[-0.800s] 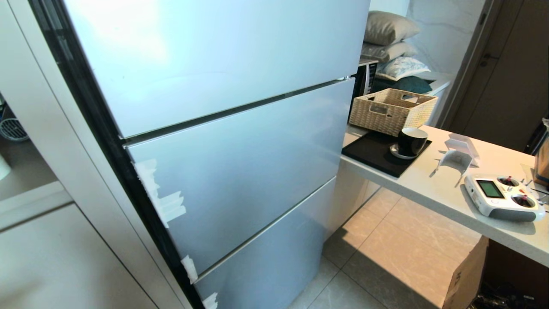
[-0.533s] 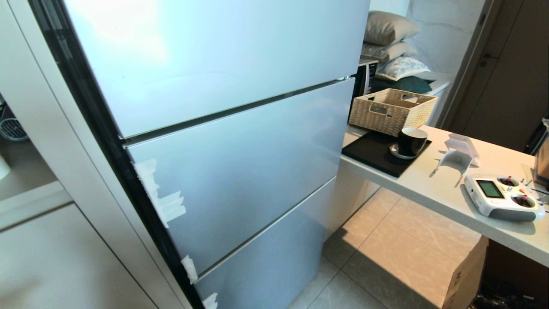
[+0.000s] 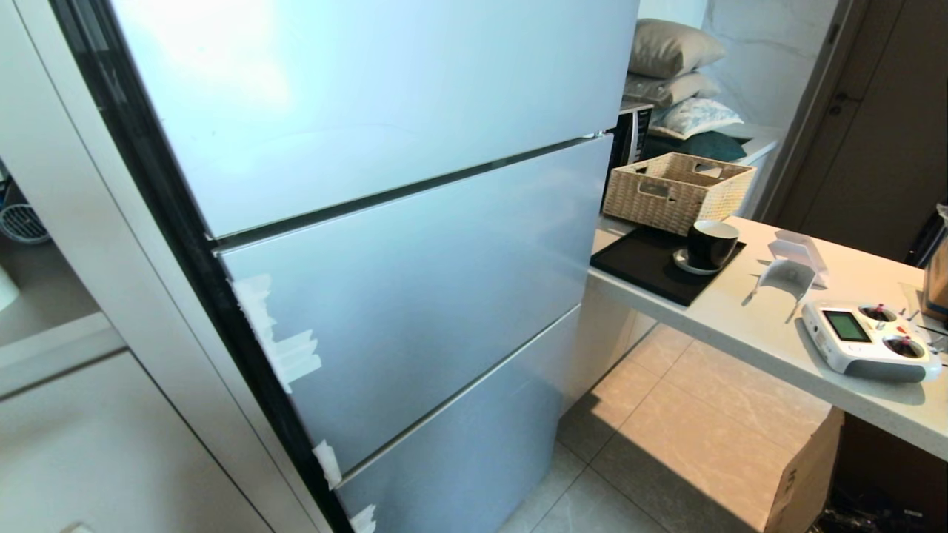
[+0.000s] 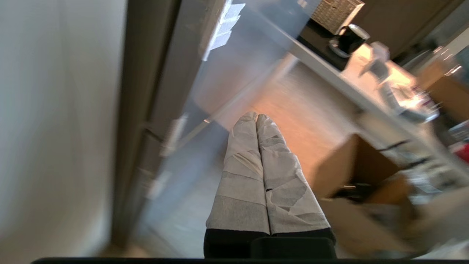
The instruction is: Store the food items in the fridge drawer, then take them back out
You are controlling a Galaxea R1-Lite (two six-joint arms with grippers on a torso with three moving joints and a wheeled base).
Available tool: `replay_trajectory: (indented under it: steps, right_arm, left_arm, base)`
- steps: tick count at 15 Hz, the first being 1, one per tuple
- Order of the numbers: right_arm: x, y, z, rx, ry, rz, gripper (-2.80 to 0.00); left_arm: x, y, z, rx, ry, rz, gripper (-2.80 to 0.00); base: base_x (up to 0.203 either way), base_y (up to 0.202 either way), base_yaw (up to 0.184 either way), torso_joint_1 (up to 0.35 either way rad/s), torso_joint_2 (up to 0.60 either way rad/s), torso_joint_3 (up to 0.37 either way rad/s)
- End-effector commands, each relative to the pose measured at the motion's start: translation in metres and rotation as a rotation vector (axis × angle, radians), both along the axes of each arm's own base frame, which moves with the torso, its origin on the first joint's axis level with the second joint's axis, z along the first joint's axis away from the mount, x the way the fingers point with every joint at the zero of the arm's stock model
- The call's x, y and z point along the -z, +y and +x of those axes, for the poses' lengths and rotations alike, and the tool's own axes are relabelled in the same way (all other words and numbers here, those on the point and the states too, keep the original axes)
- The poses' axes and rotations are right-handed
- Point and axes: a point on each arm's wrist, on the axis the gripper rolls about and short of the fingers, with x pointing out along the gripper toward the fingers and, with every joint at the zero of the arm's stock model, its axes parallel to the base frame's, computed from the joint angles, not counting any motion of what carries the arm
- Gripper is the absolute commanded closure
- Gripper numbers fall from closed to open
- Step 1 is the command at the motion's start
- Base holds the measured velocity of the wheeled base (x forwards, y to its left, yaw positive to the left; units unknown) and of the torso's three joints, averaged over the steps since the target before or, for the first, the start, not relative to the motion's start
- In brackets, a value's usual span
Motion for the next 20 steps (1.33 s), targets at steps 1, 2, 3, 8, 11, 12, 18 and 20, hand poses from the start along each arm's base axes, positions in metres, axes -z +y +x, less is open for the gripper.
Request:
replay_trajectory:
  steps: [1, 2, 3, 8, 11, 12, 18, 20]
  right_arm:
    - [0.000, 0.000, 0.000, -0.001, 0.000, 0.000, 0.00]
    - [0.000, 0.000, 0.000, -0.001, 0.000, 0.000, 0.00]
    - [0.000, 0.000, 0.000, -0.001, 0.000, 0.000, 0.00]
    - [0.000, 0.000, 0.000, -0.001, 0.000, 0.000, 0.00]
    - [0.000, 0.000, 0.000, -0.001, 0.001, 0.000, 0.00]
    - [0.000, 0.000, 0.000, -0.001, 0.001, 0.000, 0.00]
    - [0.000, 0.000, 0.000, -0.001, 0.000, 0.000, 0.00]
    - [0.000, 0.000, 0.000, -0.001, 0.000, 0.000, 0.00]
  left_arm:
    - [-0.006, -0.002, 0.062, 0.015, 0.230, -0.109, 0.00]
    - [-0.008, -0.003, 0.081, 0.021, 0.239, -0.145, 0.00]
    - [-0.012, -0.004, 0.099, 0.024, 0.215, -0.180, 0.00]
    - [-0.026, -0.002, 0.131, -0.085, 0.088, -0.244, 0.00]
    - [-0.027, -0.004, 0.147, -0.078, 0.066, -0.246, 0.00]
    - [-0.028, -0.005, 0.153, -0.069, 0.057, -0.246, 0.00]
    - [-0.026, -0.011, 0.189, -0.072, 0.030, -0.249, 0.00]
    - [-0.025, -0.014, 0.196, -0.092, 0.006, -0.251, 0.00]
  base:
    - [0.000, 0.000, 0.000, 0.000, 0.00, 0.000]
    - [0.000, 0.000, 0.000, 0.000, 0.00, 0.000]
    - [0.000, 0.000, 0.000, 0.000, 0.00, 0.000]
    - [0.000, 0.000, 0.000, 0.000, 0.00, 0.000]
    - [0.000, 0.000, 0.000, 0.000, 0.00, 0.000]
    - [0.000, 0.000, 0.000, 0.000, 0.00, 0.000]
    - [0.000, 0.000, 0.000, 0.000, 0.00, 0.000]
    - [0.000, 0.000, 0.000, 0.000, 0.00, 0.000]
